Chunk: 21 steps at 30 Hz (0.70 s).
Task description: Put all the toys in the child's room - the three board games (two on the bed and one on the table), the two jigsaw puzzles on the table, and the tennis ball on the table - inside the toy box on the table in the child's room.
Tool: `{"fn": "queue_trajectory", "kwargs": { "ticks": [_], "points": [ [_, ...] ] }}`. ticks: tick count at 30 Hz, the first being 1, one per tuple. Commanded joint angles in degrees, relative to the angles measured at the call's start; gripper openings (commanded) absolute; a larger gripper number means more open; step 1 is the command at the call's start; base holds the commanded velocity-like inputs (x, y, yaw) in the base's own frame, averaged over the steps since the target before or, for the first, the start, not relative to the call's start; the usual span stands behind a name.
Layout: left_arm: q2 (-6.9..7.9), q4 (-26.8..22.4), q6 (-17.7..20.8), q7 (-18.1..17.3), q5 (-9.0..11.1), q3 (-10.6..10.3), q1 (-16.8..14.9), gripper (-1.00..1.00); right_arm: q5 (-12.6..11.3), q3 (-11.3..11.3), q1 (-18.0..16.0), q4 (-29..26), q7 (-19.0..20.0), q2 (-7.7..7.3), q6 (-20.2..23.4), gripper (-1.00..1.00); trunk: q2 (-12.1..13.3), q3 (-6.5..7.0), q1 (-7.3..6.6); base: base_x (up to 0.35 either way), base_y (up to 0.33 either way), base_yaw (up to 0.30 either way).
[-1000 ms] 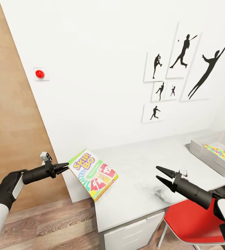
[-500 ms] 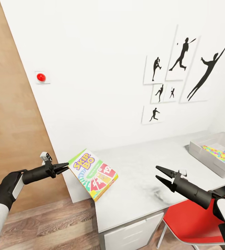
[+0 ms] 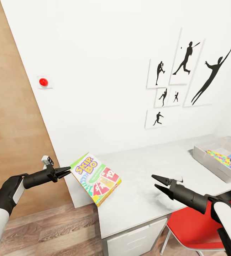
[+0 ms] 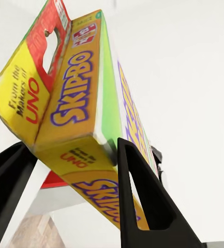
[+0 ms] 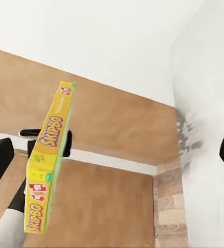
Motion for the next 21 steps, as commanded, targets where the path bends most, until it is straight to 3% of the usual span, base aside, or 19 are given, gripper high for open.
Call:
{"fn": "queue_trajectory", "kwargs": {
  "ticks": [1,6,8,13,21],
  "points": [
    [-0.02,0.00,0.60,-0.20,-0.01,-0.02,-0.03,-1.00,1.34,0.37,-0.13,0.00,-1.93,0.07,0.18,1.00,0.36,0.11,-0.22,0.000,0.000,0.000],
    [-0.02,0.00,0.52,-0.14,-0.08,-0.05,-0.03,-1.00,2.67,0.96,-0.62,0.00,-11.51,0.26,0.29,1.00,2.36,1.00,-1.31,0.000,0.000,0.000],
    [-0.06,0.00,0.51,-0.11,-0.09,-0.07,-0.03,-1.00,2.70,0.99,-0.72,0.00,-13.03,0.27,0.37,1.00,3.16,1.36,-1.75,0.000,0.000,0.000],
    [0.00,0.00,0.50,-0.09,-0.10,-0.08,-0.03,-1.00,2.55,0.91,-0.78,0.00,-11.96,0.29,0.37,1.00,5.17,2.26,-2.85,0.000,0.000,0.000],
    [0.00,0.00,0.50,-0.09,-0.10,-0.08,-0.03,-1.00,2.50,0.86,-0.70,0.00,-6.09,0.24,0.37,1.00,8.38,3.70,-4.61,0.000,0.000,-0.016]
  ]
}}
